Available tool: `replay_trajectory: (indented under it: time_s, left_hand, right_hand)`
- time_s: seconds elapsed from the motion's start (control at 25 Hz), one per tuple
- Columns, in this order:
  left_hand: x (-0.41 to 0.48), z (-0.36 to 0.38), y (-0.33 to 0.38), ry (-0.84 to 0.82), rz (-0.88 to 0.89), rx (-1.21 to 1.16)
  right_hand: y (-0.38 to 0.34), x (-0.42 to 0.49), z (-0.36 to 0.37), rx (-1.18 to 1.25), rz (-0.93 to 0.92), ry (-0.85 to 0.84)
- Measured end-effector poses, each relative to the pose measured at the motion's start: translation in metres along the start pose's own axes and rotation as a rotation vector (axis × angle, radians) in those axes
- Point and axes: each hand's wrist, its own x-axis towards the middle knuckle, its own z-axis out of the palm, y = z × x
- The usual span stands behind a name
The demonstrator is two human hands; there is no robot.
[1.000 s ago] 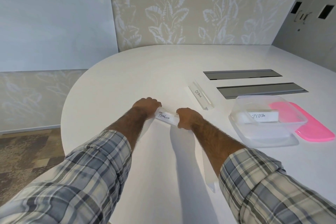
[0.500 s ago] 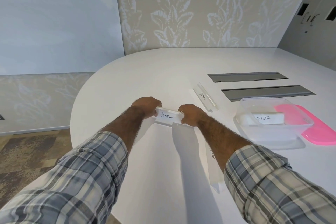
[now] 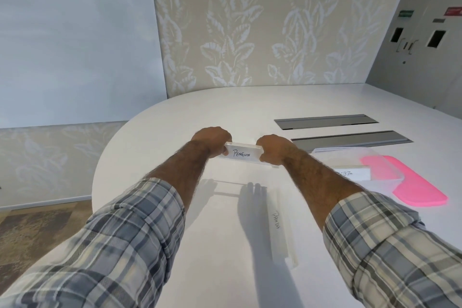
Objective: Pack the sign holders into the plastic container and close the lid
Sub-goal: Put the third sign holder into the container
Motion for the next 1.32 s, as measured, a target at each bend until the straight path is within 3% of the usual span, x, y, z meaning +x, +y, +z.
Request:
replay_trajectory:
  time_s: [0.36, 0.72, 1.32]
  left_hand:
    - [0.022, -0.032, 0.152, 0.077, 0.044, 0.022]
    - [0.040, -0.010, 0.309, 0.085, -0.079, -0.054]
    - [0.074, 0.032, 0.350, 0.015, -0.110, -0.093]
  right_hand:
    - [0.132, -0.066, -0.048, -0.047, 0.030, 0.059]
    - [0.285, -0.110, -0.040, -0.059, -0.057, 0.024]
    - [0.351, -0.095, 0.008, -0.044, -0.110, -0.020]
